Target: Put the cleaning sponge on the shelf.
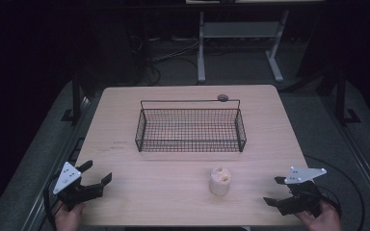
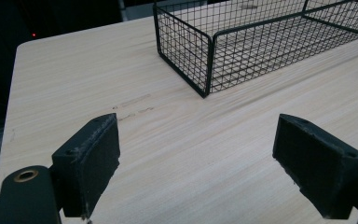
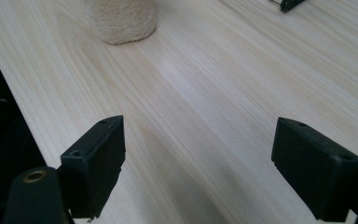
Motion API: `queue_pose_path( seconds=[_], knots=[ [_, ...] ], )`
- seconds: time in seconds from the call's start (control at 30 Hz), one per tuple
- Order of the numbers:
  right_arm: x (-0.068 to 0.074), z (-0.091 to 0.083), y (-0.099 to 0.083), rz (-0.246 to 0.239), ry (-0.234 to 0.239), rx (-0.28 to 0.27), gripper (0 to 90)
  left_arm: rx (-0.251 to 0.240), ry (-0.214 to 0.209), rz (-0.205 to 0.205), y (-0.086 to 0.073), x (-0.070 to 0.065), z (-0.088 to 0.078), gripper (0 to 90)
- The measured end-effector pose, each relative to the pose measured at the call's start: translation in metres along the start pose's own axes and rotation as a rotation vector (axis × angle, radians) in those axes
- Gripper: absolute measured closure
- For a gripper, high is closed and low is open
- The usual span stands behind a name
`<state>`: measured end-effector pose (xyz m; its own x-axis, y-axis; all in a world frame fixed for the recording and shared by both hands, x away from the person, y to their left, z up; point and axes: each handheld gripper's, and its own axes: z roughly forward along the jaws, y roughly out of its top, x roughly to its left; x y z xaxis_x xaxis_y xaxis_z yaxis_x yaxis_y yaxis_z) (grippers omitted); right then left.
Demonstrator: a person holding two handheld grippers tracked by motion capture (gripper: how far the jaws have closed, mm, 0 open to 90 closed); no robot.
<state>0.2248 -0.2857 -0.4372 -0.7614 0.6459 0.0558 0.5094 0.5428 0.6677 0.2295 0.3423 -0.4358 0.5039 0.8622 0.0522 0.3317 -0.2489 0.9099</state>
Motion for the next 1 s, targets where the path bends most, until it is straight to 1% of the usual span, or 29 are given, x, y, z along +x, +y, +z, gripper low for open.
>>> queue_pose_path(
  seconds=[0.07,0.17,0.4,0.53,0.6,0.67,0.8,1.0],
  knots=[
    [0.001,0.0,0.001,0.002,0.001,0.001,16.9,0.002,0.002,-0.001,0.0,0.0,0.0,13.9],
    [0.003,0.001,0.003,-0.007,0.004,0.007,16.9,0.001,0.001,-0.002,0.0,0.0,0.001,13.9],
    [0.008,0.006,0.013,-0.03,0.035,0.045,16.6,0.002,0.0,0.003,0.0,-0.002,0.0,13.9],
    [0.013,0.005,0.023,-0.066,0.037,0.055,16.6,-0.001,0.003,-0.006,-0.001,-0.001,-0.001,13.9],
    [0.015,0.006,0.027,-0.081,0.052,0.06,16.6,-0.003,0.006,-0.004,0.0,0.0,-0.001,14.0],
    [0.016,0.007,0.031,-0.095,0.056,0.065,16.5,-0.003,0.007,-0.002,-0.001,-0.001,-0.002,13.9],
    [0.019,0.011,0.038,-0.102,0.066,0.071,16.2,-0.003,0.006,-0.005,0.0,-0.001,-0.002,14.0],
    [0.025,0.012,0.048,-0.132,0.082,0.081,16.1,0.0,0.003,-0.007,-0.001,-0.001,-0.001,14.0]
  ],
)
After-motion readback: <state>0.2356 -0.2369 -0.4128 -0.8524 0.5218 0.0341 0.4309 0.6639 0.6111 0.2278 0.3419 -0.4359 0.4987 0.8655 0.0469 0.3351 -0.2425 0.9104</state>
